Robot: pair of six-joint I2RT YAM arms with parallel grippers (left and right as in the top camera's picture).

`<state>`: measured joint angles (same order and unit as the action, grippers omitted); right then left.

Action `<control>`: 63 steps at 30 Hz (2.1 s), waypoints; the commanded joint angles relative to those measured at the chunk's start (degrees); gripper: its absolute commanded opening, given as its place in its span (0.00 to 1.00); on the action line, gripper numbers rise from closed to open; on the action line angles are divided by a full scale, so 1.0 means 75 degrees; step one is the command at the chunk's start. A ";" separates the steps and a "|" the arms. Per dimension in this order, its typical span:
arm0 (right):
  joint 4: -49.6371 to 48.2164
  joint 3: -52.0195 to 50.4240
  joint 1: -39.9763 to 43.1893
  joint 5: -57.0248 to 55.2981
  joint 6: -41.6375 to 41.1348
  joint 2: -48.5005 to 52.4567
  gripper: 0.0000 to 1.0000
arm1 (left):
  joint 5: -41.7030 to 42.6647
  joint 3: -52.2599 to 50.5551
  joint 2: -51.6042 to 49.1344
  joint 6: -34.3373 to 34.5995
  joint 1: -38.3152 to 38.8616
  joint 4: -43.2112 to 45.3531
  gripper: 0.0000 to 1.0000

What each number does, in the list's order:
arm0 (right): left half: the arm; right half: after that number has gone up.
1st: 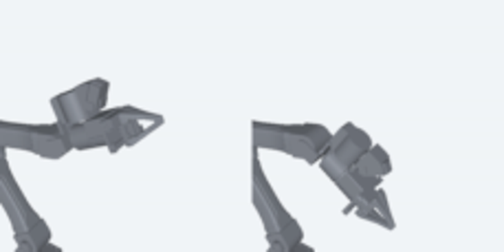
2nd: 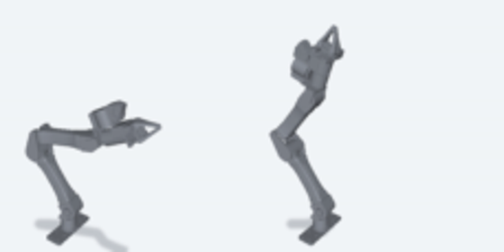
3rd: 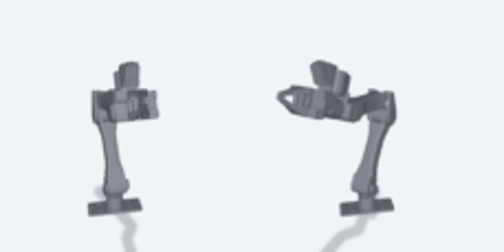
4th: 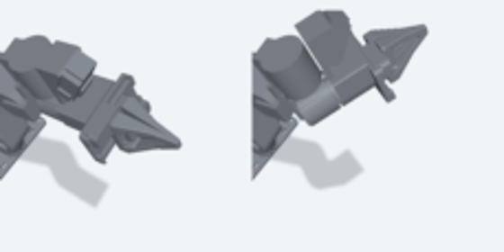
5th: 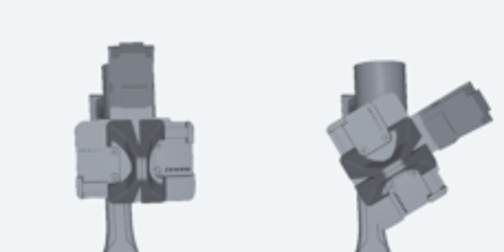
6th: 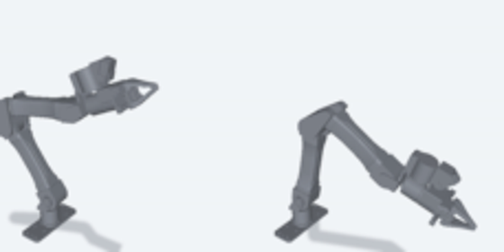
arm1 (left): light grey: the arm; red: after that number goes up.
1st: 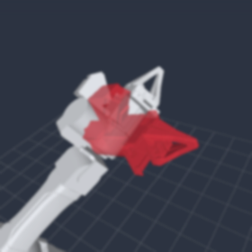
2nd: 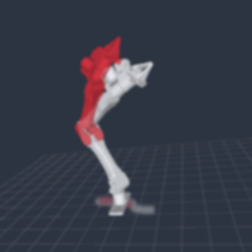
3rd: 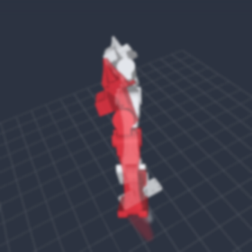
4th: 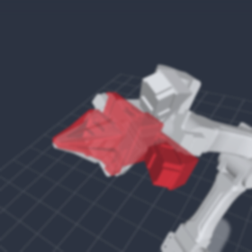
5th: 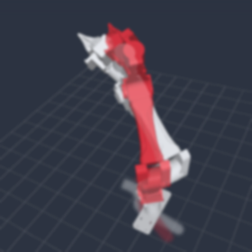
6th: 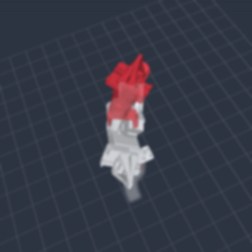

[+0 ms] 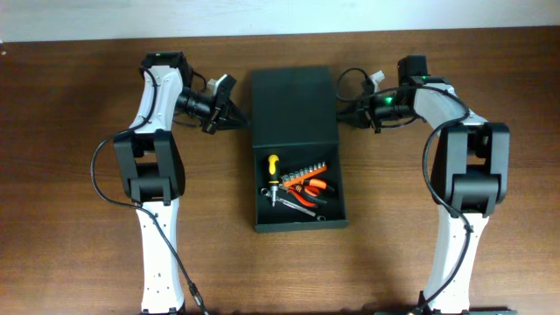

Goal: Pack container
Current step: 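Grip the lid edges with both grippers, then swing the lid down over the box with both grippers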

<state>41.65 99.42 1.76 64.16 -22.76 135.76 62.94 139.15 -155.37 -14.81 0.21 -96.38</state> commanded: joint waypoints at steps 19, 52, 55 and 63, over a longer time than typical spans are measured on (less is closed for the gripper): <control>-0.0079 0.0242 -0.0023 0.0962 -0.0035 0.0061 0.04 | -0.0912 -0.0035 -0.0076 0.0152 -0.0868 -0.0047 0.02; -0.0082 0.0242 -0.0026 0.0933 -0.0093 0.0061 0.04 | -0.1166 -0.0044 -0.0216 0.1862 -0.0536 0.1174 0.02; -0.0085 0.0242 -0.0026 0.0933 -0.0093 0.0061 0.04 | -0.1166 -0.0044 -0.0227 0.1874 -0.0248 0.1244 0.02; -0.0076 0.0242 -0.0023 0.0965 -0.0093 0.0061 0.04 | -0.0898 -0.0044 -0.0242 0.2264 0.0207 0.1676 0.02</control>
<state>41.28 99.57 1.78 67.66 -23.79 136.05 54.24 139.15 -156.11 0.62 1.28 -84.51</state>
